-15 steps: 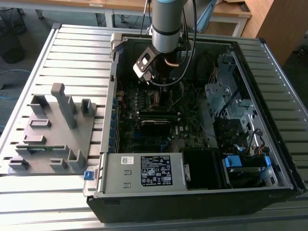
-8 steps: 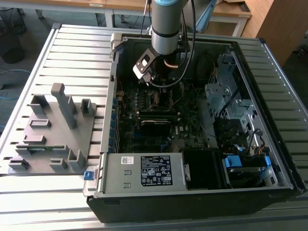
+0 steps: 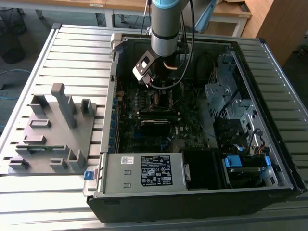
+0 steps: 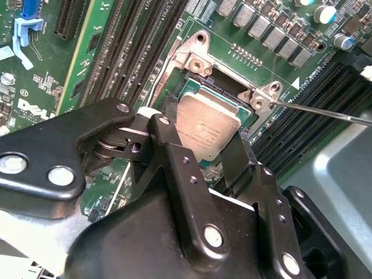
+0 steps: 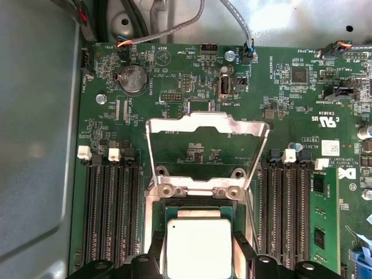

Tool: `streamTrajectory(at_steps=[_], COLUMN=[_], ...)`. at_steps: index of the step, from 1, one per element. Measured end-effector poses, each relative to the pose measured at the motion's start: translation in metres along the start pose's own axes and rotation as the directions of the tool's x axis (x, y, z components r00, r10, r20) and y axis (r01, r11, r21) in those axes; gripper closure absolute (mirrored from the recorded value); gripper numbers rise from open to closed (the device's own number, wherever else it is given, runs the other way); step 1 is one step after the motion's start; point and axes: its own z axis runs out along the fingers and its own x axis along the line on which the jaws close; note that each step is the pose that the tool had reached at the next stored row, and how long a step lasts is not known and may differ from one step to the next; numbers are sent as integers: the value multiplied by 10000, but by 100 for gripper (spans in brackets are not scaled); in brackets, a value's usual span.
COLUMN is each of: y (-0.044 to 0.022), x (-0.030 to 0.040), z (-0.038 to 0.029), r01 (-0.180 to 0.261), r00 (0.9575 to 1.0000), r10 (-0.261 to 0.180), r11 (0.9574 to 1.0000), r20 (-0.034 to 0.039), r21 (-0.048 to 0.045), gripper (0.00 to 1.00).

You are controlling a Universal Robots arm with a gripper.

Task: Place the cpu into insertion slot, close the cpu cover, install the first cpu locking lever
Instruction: 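Place the cpu into insertion slot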

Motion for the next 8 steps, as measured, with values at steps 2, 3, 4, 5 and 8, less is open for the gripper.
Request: streamTrajectory(at_steps=[2, 3, 4, 5, 8], y=[-1, -1, -1, -1, 0], x=[-1, 0, 1, 2, 3], z=[4, 4, 5, 6, 9], r01=[-1, -1, -1, 0, -2], r00=[10000, 10000, 10000, 10000, 10000], r10=[1, 1, 1, 0, 2], r11=[10000, 10000, 10000, 10000, 10000], r20=[3, 3, 3, 2, 1], r21=[2, 2, 2, 1, 1], gripper=[46, 46, 46, 46, 46])
